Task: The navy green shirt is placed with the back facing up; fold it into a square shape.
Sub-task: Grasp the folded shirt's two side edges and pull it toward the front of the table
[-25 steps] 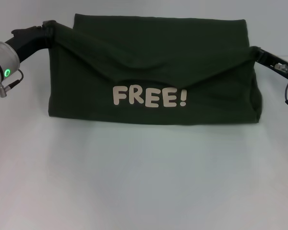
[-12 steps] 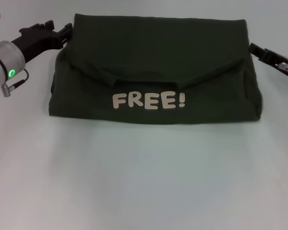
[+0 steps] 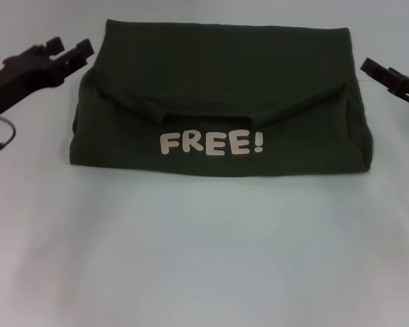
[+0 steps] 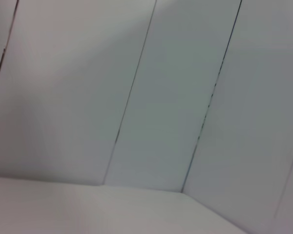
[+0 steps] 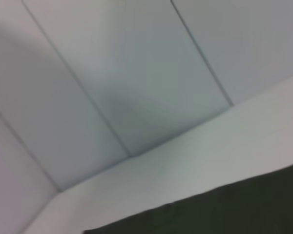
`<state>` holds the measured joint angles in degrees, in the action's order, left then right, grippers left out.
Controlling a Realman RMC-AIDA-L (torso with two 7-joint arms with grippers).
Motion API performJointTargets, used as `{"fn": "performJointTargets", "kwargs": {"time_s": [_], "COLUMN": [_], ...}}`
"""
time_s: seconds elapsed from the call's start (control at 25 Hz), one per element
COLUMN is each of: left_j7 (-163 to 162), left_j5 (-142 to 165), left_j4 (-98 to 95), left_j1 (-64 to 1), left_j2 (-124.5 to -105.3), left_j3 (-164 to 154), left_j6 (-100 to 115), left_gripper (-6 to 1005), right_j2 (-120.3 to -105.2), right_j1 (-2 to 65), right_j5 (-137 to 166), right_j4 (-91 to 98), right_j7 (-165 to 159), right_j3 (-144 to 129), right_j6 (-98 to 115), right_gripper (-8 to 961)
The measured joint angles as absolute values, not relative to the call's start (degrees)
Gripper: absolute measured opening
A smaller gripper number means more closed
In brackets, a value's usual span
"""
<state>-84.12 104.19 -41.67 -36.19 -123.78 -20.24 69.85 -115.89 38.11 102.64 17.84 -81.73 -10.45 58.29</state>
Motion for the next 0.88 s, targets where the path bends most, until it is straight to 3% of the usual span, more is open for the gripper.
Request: {"fn": "performJointTargets", "kwargs": {"time_s": [0.56, 0.88], "left_j7": [-88.51, -85.35], "left_j5": [107.88, 117.84], "left_j4": [-43.03, -40.95], "left_j1": [-27.9, -27.63], "left_j2": [-124.03, -124.01], "left_j3": [-19.98, -20.25], "left_j6": [74.51, 67.03], "left_gripper": [706, 707], "right_j2": [-114.75, -112.84], "right_j1": [30.44, 31.16], "right_j5": [103.11, 103.05], "right_j4": [25.53, 26.65], "right_j7": [-92.59, -102.25], "right_j3": [-14.92, -19.76], "right_j6": [77.18, 77.53], "right_gripper": [748, 748]}}
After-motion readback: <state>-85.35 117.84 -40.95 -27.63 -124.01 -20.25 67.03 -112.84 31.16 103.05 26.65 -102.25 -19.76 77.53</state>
